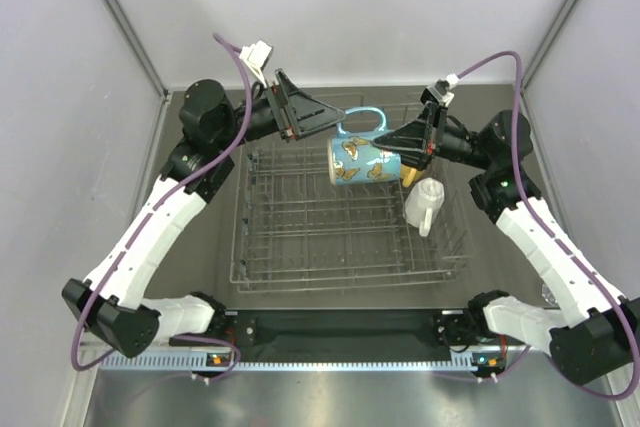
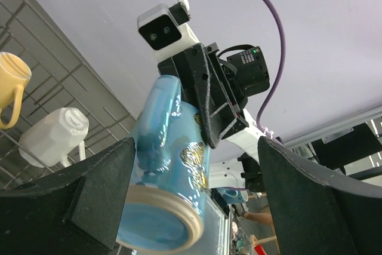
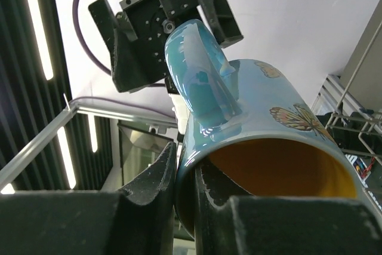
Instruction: Load the cups into the dish rack
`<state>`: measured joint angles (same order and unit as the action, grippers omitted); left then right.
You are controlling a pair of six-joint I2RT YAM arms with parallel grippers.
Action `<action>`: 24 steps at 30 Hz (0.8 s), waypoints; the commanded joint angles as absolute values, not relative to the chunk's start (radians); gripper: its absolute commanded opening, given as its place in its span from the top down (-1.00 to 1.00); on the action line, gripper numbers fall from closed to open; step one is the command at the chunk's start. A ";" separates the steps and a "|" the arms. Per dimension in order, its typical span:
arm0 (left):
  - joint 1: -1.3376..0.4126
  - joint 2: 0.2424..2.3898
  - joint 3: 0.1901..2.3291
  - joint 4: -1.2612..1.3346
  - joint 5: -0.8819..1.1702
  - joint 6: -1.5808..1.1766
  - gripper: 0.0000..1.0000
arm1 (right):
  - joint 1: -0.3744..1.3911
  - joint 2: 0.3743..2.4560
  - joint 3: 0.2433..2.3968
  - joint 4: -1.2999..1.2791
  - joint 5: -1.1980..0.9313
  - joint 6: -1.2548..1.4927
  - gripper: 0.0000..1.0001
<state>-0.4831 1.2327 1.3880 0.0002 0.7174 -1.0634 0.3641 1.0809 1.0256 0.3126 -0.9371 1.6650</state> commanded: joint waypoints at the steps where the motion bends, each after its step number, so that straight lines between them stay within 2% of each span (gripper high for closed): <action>1: -0.500 1.249 1.439 0.051 0.700 -1.023 -0.75 | 0.385 1.032 1.075 0.479 -0.943 1.695 1.00; 3: -0.506 1.255 1.454 0.046 0.693 -1.026 -0.74 | 0.388 1.031 1.069 0.477 -0.942 1.689 1.00; 11: -0.549 1.281 1.463 0.045 0.707 -1.037 -0.30 | 0.413 1.043 1.071 0.500 -0.920 1.687 1.00; 23: -0.601 1.284 1.457 0.017 0.664 -1.016 -0.25 | 0.417 1.065 1.083 0.532 -0.905 1.700 1.00; 24: -0.604 1.284 1.457 0.017 0.661 -1.015 -0.16 | 0.419 1.065 1.083 0.532 -0.902 1.698 1.00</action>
<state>-0.5846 1.2858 1.4231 -0.0113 0.6609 -1.0321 0.3977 1.0805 1.0256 0.3828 -0.9516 1.6737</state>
